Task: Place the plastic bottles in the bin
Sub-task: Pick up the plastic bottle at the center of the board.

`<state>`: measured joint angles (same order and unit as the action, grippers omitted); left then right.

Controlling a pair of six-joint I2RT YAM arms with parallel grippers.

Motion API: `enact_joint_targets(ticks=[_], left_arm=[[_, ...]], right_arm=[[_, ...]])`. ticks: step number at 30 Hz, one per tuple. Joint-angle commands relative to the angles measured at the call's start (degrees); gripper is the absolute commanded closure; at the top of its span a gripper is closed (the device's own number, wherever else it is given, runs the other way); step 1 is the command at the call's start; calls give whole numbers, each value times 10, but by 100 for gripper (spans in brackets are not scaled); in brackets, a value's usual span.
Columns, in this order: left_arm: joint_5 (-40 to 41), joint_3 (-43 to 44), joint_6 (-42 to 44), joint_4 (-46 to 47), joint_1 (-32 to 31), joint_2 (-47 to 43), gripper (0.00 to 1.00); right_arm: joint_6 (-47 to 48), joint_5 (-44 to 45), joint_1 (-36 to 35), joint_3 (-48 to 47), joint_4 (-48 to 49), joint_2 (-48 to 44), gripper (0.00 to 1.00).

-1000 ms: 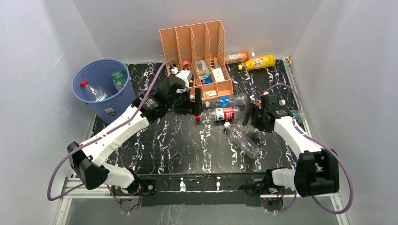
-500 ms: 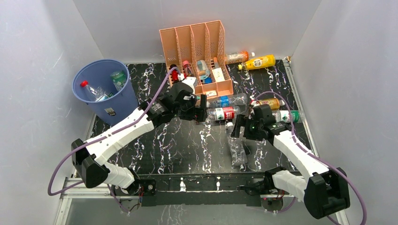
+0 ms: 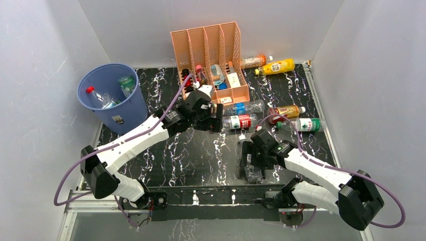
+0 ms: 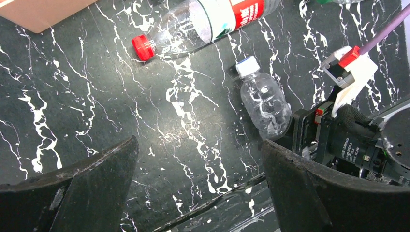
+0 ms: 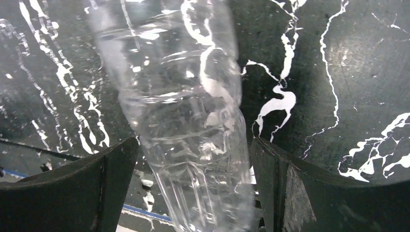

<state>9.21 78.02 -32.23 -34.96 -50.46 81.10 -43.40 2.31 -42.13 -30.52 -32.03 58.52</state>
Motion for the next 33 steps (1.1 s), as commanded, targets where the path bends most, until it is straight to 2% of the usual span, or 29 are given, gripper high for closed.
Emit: enact_joint_targets(ticks=[1, 5, 9, 12, 13, 16, 21, 25, 33], left_arm=[[9, 7, -7, -13, -10, 8, 2], [13, 8, -9, -20, -13, 7, 2], [13, 7, -10, -32, -13, 1, 2], [-10, -9, -20, -24, -12, -16, 2], [-22, -16, -27, -18, -12, -22, 2], [-75, -42, -61, 25, -13, -43, 2], [-165, -118, -159, 195, -13, -64, 2], [-180, -164, -195, 284, -14, -73, 2], [-152, -177, -219, 339, -13, -79, 2]], right_arm=[[-31, 30, -6, -7, 20, 27, 2], [-23, 30, -14, -37, 37, 77, 5], [-24, 38, -28, -45, 34, 65, 38], [-15, 41, -28, -58, 30, 39, 52], [-9, 43, -28, -67, 27, 30, 54], [9, 53, -28, -110, 16, 4, 55], [30, 31, -28, -178, 39, -17, 53], [33, -12, -28, -211, 78, -9, 51], [23, -61, -29, -228, 115, 7, 51]])
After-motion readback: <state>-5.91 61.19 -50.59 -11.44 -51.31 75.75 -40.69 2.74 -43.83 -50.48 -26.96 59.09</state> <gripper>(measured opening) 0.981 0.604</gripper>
